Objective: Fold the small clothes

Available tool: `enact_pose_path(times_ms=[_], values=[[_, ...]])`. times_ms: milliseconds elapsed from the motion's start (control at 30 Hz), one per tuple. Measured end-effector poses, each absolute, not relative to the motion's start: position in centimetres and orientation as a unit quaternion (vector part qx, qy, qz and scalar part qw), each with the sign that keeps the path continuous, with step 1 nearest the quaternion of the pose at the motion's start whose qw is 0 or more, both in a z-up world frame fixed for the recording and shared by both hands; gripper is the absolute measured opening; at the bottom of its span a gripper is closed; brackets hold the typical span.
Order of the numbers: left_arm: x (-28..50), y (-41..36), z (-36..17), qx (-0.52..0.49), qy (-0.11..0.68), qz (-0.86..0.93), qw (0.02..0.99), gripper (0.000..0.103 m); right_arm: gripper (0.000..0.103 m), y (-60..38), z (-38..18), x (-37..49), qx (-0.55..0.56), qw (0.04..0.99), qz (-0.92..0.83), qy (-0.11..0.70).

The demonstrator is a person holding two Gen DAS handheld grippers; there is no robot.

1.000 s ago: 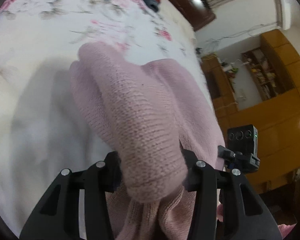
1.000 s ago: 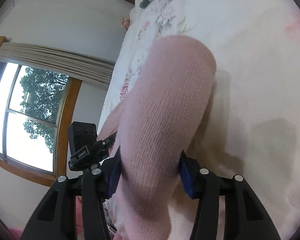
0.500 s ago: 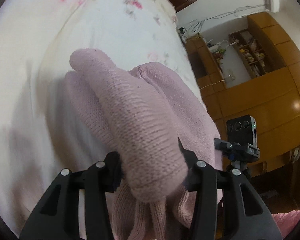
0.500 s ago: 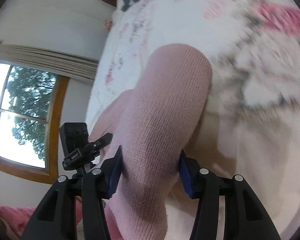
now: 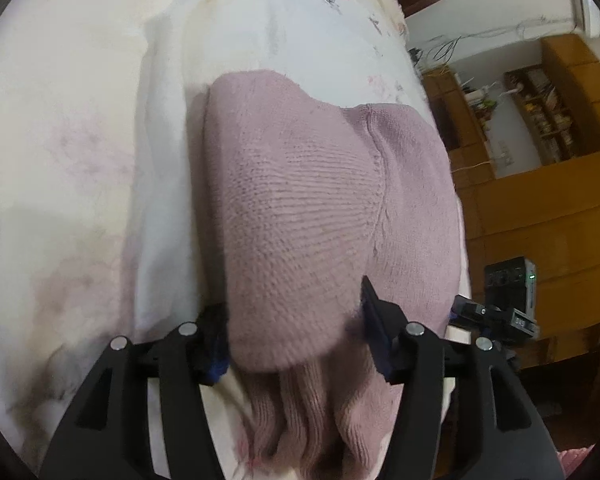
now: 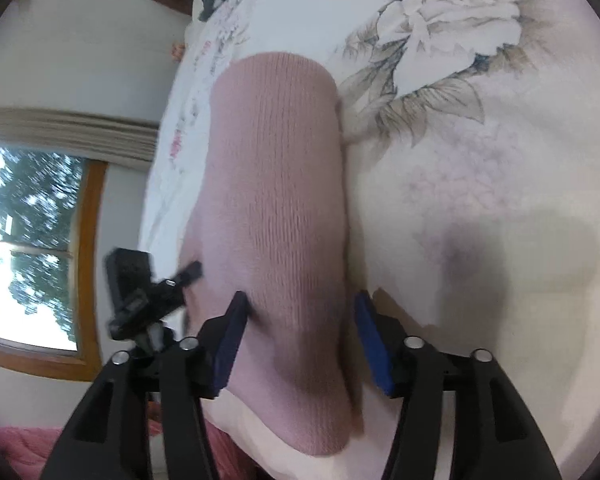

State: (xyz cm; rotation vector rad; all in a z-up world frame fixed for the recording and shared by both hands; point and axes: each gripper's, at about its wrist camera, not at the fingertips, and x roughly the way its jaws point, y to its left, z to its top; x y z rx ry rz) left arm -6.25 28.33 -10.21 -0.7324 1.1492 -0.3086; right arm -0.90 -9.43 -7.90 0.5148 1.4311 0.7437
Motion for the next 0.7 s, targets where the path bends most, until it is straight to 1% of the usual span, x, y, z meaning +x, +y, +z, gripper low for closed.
enact_pose_path(times_ms=[133,267,367,433,467,500,533,567,600,700], values=[[-8.5,27.5,-6.6,-0.261,0.524,-0.104,0.804,0.056,0.058,-9.0,-7.7,-2.6,0.186,0.667,0.327,0.643],[-10.7,24.5,-2.9,-0.194,0.502,-0.113,0.835,0.058,0.058,-7.8,-7.6,-4.6,0.162,0.665,0.331,0.649],[-11.2,22.0,-2.2,-0.164,0.500,-0.124,0.841,0.061,0.058,-6.7,-8.0,-5.6,0.158,0.662,0.330,0.655],[-11.5,21.1,-3.3,-0.147,0.512,-0.123,0.838,0.061,0.058,-6.7,-8.7,-6.3,0.152,0.661,0.322,0.660],[-11.3,20.7,-4.0,-0.141,0.522,-0.116,0.833,0.060,0.056,-6.7,-8.9,-6.5,0.150,0.662,0.319,0.662],[-10.8,20.6,-4.8,-0.139,0.533,-0.107,0.827,0.059,0.048,-6.6,-9.1,-6.9,0.152,0.660,0.315,0.665],[-10.8,20.8,-5.6,-0.138,0.540,-0.100,0.824,0.059,0.046,-6.6,-9.2,-7.0,0.153,0.660,0.311,0.667],[-10.5,20.9,-6.4,-0.137,0.548,-0.090,0.821,0.059,0.040,-6.5,-9.1,-7.1,0.153,0.663,0.308,0.665],[-10.2,21.2,-7.5,-0.144,0.560,-0.080,0.812,0.060,0.037,-6.5,-8.9,-7.1,0.153,0.665,0.308,0.663],[-10.3,22.0,-9.2,-0.170,0.570,-0.074,0.800,0.062,0.033,-6.9,-8.9,-7.7,0.146,0.666,0.301,0.667]])
